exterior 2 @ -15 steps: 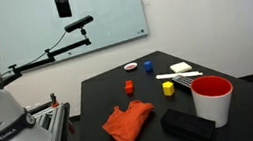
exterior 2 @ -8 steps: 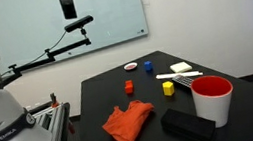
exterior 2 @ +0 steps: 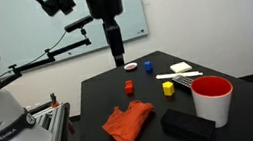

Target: Wipe the table with the orange cloth

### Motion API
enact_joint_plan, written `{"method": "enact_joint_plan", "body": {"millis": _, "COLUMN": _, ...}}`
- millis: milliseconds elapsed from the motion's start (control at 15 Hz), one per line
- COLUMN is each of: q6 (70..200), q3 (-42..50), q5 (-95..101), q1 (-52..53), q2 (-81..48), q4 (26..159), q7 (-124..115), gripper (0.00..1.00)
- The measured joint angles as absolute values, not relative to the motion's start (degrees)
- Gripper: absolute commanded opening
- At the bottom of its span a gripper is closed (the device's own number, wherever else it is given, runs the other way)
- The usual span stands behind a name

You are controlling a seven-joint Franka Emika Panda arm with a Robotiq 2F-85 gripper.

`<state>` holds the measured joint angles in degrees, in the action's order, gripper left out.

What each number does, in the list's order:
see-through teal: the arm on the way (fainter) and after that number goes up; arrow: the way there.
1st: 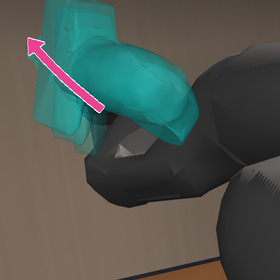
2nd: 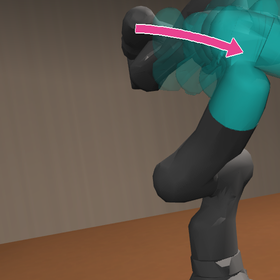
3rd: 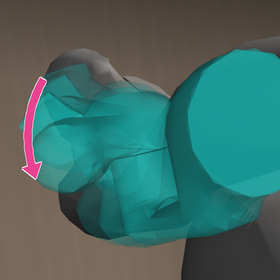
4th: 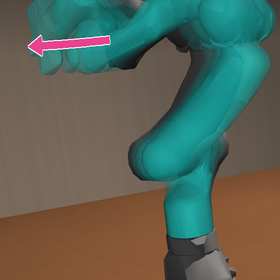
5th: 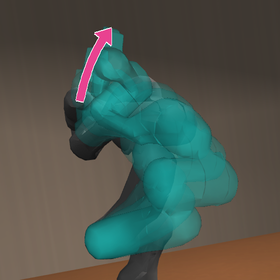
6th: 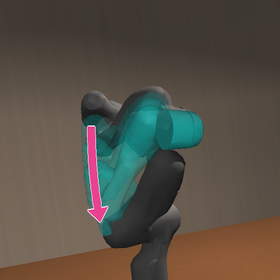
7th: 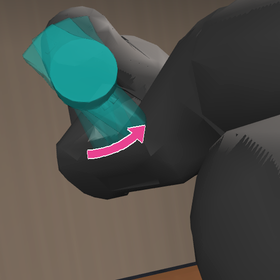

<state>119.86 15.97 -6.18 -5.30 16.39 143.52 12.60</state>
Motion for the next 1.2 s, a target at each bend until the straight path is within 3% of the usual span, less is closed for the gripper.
{"method": "enact_joint_plan", "body": {"millis": 400, "q6": 134.27, "q3": 14.39, "q5": -3.07, "q1": -7.17, "q2": 6.77, "q4": 146.51, "q7": 12.29, "gripper": 1.00}}
{"method": "enact_joint_plan", "body": {"millis": 1200, "q6": 129.06, "q3": 13.35, "q5": 2.54, "q1": -9.11, "q2": 6.49, "q4": 146.66, "q7": 6.03, "gripper": 1.00}}
